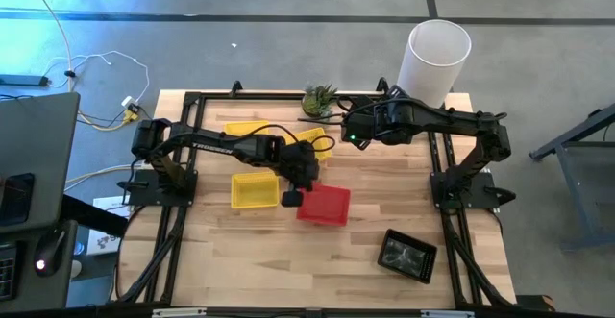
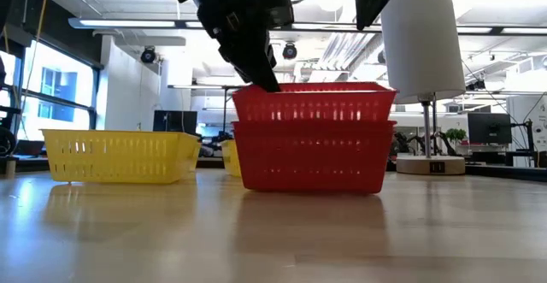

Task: Stack baskets by color
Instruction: Stack the bottom red bin on top of the top stacked red bins

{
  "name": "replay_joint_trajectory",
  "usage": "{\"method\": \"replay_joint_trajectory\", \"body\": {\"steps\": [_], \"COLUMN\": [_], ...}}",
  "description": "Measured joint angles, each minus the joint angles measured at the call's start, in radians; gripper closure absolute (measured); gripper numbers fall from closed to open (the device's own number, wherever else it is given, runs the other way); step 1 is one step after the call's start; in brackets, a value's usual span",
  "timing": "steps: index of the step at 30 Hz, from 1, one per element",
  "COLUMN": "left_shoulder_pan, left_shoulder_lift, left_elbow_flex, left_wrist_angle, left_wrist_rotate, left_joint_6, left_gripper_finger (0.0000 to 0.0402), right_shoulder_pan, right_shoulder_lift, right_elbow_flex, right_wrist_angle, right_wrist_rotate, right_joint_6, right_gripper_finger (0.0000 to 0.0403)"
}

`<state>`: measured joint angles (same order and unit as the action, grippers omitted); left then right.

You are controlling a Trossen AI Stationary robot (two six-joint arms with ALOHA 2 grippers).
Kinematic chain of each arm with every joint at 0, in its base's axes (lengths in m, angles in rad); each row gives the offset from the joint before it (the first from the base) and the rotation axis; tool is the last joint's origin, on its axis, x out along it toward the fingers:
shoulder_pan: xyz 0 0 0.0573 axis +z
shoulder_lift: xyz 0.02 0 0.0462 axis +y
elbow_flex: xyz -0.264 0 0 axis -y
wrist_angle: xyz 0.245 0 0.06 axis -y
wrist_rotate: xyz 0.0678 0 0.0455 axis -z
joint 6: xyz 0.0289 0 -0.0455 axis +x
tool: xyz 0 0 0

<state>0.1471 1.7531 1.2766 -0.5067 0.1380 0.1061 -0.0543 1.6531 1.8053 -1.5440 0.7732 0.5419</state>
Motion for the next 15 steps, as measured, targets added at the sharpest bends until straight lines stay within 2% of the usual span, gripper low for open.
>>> {"method": "replay_joint_trajectory", "body": {"steps": [15], "left_shoulder_pan": [0.038], "left_shoulder_lift": [0.038], "left_elbow_flex": [0.002], "left_wrist_angle": [-0.005], "left_wrist_rotate": [0.008], "left_joint_6": [-0.051], "left_gripper_finger": [0.037], "right_shoulder_pan": [0.002], "right_shoulder_lift": [0.0], "right_elbow_flex": [0.0], "right_wrist_angle": [-0.009], "right_wrist_rotate": [-0.009], "right_joint_6": [0.0], "right_gripper_finger": [0.0277]}}
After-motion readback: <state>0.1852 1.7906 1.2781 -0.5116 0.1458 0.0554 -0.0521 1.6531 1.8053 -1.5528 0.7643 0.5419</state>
